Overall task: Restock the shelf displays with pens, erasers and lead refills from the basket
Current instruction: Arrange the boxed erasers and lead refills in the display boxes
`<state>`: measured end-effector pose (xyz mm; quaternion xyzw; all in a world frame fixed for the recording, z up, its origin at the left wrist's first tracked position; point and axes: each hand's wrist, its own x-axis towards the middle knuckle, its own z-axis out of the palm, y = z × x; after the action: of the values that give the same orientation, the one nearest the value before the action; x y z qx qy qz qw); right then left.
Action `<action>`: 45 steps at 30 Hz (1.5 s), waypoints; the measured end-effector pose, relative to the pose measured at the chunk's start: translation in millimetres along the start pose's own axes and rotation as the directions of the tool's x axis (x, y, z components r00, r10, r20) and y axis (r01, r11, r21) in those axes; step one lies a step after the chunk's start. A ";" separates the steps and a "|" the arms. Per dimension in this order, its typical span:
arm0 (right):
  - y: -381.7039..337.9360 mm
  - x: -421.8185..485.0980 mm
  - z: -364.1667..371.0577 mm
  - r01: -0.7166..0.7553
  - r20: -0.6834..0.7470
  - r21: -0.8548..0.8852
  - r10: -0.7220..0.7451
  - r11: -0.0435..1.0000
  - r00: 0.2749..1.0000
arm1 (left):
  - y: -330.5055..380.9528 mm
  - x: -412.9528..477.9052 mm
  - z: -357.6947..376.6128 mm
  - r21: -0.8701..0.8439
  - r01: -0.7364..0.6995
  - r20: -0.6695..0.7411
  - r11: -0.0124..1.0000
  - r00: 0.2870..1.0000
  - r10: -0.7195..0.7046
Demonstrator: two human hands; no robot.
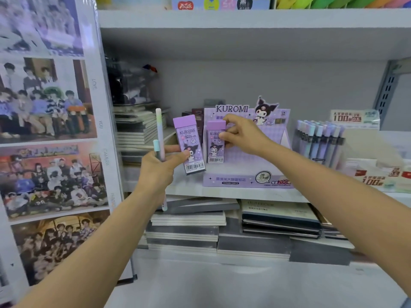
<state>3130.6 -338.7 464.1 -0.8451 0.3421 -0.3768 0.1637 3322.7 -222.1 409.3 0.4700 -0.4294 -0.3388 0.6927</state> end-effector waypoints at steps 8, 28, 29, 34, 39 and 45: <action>6.3 -3.5 -0.8 -0.068 -0.024 0.023 0.069 0.997 0.997 | 5.8 -7.8 0.5 -0.005 -0.004 0.021 1.000 1.000 0.004; 3.0 -15.1 -7.1 0.117 -0.193 -0.024 -0.119 0.993 0.974 | -0.6 -4.3 8.1 -0.002 -0.007 0.121 1.000 0.993 0.007; 2.2 -16.4 -10.0 0.135 -0.235 0.016 -0.127 0.991 0.964 | -2.0 -4.0 9.0 -0.002 -0.018 0.148 1.000 0.989 0.018; 4.5 -24.8 -15.1 0.181 -0.363 0.157 -0.113 0.971 0.925 | -10.0 -1.9 14.9 0.060 -0.051 0.245 0.997 0.969 0.034; 21.3 -32.5 -3.4 0.064 -0.249 0.108 -0.035 0.992 0.968 | -20.2 -3.3 18.4 0.215 -0.119 0.283 0.969 0.957 0.055; 29.4 -32.4 -15.6 0.011 -0.196 0.225 0.035 0.974 0.980 | -24.7 -2.6 19.6 0.257 -0.175 0.281 0.950 0.955 0.100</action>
<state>3089.9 -337.2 441.7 -0.7771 0.3169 -0.4948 0.2257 3302.1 -235.0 389.0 0.4823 -0.5933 -0.2851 0.5780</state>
